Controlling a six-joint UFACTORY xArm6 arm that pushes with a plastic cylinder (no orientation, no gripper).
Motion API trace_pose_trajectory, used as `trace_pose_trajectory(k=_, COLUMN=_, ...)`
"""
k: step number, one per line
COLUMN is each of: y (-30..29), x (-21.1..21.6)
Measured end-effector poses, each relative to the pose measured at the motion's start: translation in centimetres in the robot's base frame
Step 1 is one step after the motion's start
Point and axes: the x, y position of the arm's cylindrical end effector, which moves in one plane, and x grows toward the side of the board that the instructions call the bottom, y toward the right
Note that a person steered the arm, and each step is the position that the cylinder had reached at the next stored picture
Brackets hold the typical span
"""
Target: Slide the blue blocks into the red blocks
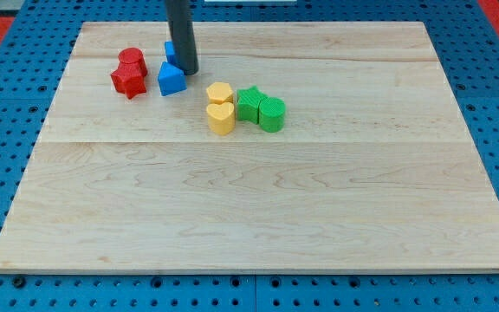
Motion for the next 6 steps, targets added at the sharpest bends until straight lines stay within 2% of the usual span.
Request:
trace_pose_trajectory(k=1, y=-0.5, x=2.4)
trace_pose_trajectory(k=2, y=-4.2, x=3.6)
trace_pose_trajectory(k=3, y=-3.8, x=2.8)
trace_pose_trajectory(k=4, y=3.1, x=1.4)
trace_pose_trajectory(k=5, y=5.9, x=-2.5)
trace_pose_trajectory(k=6, y=3.6, x=-4.8)
